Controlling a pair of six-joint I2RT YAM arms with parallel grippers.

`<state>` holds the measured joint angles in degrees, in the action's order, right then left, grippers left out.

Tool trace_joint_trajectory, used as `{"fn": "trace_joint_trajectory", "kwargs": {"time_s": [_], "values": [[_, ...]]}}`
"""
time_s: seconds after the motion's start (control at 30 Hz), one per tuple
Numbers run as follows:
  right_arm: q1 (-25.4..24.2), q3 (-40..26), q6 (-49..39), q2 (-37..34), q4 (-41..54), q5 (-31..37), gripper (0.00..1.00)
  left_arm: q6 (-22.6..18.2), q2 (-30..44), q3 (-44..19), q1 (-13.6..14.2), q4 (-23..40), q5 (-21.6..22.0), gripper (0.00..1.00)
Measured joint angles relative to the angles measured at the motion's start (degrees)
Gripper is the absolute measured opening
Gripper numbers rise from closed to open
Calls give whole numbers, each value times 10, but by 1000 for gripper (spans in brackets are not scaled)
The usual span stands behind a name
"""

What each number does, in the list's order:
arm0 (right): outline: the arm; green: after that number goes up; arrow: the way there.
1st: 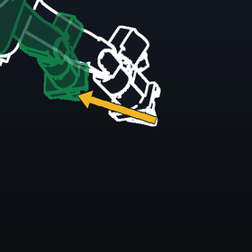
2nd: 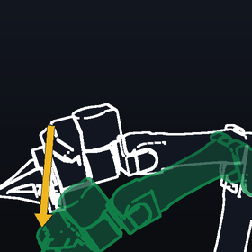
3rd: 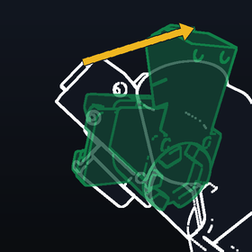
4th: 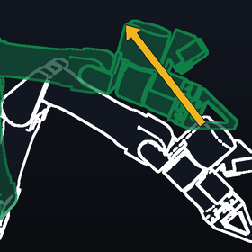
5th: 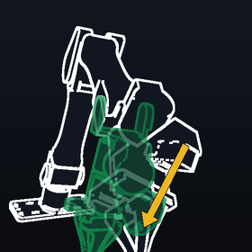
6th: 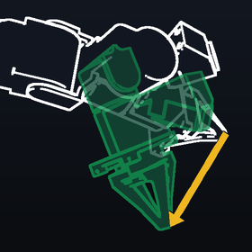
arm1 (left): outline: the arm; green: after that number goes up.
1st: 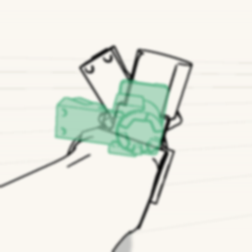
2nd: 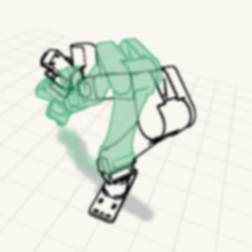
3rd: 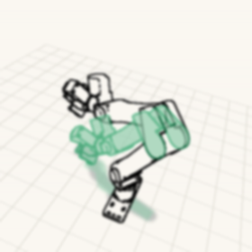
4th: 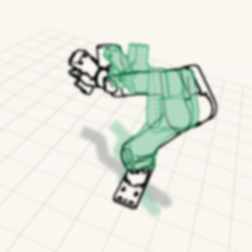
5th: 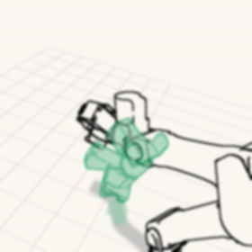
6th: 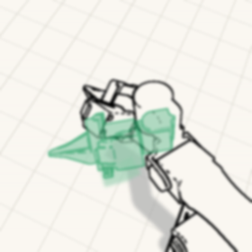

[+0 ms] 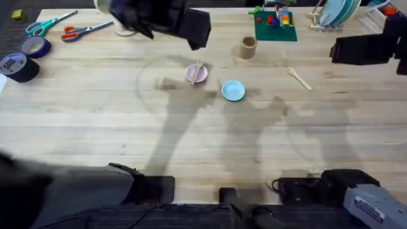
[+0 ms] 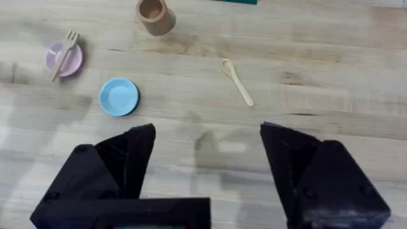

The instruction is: Pick up a utensil and set it on the pink plate, then put the other utensil in the container.

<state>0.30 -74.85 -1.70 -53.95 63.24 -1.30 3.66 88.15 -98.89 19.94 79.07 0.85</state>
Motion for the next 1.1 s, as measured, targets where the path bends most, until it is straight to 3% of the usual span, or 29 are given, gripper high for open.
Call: {"fn": "trace_joint_trajectory", "kwargs": {"time_s": [0.47, 0.73, 1.1], "values": [[0, 0, 0, 0, 0, 0, 994, -5, -246, 184, 0, -10, 5, 994], [0, 0, -20, -1, 0, 0, 995, -5, -347, 199, 0, -31, 7, 994], [0, 0, -198, -84, 20, 0, 995, -5, -371, 200, 0, -19, 7, 994]]}}
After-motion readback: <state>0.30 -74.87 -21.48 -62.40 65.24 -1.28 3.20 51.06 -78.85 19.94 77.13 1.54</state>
